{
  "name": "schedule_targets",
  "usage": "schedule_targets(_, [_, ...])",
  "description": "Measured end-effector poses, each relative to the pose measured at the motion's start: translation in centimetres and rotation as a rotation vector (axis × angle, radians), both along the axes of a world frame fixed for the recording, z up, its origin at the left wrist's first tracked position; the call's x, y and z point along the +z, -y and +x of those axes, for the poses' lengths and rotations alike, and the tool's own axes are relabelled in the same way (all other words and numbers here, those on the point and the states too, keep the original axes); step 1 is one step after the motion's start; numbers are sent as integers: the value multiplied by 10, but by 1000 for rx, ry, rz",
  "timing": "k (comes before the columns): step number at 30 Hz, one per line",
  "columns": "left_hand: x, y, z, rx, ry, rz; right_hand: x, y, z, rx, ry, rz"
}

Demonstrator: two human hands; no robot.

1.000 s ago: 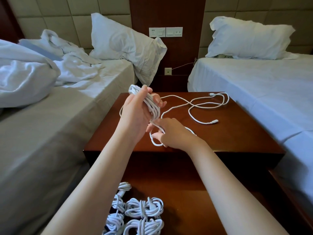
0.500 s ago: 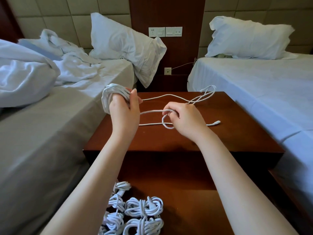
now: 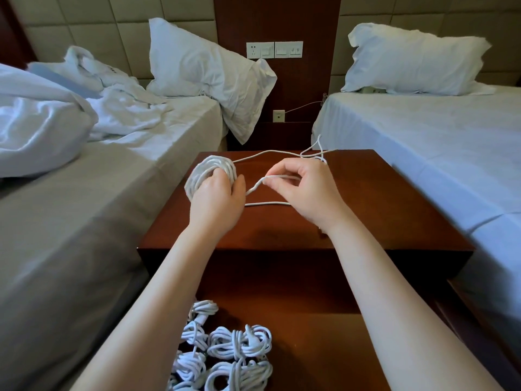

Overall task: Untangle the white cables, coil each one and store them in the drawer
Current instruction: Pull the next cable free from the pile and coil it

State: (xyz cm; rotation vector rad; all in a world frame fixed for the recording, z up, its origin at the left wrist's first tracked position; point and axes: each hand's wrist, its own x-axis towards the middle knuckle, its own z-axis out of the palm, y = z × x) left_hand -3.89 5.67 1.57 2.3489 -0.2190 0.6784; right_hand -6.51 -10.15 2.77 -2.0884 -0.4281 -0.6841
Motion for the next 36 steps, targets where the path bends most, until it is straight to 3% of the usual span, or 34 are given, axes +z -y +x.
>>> schedule_targets(4, [5,4,-2,-358,-330,-262,3,8,-2,-5,88,89])
schedule_targets(8, [10,2,-8,-676,-547,-291,6,13,-4,26,106,140])
schedule_targets(13, [6,4,-7,-796,-588,-166,8,17,-2,79,78,153])
schedule_targets(20, [24,6,-22,-1106,-732,-384,4,21,-1,268,-93,310])
schedule_targets(23, [31,7,-26,-1247,-755,-485,-2,19,-1,361,-265,513])
schedule_targets(29, [39,12,-29,-1394,-709,-829,-5,1,-4,460,-440,583])
schedule_targets(36, [37,13,-26,-1094,-478,-1139,-14,-30,-3,354,-487,157])
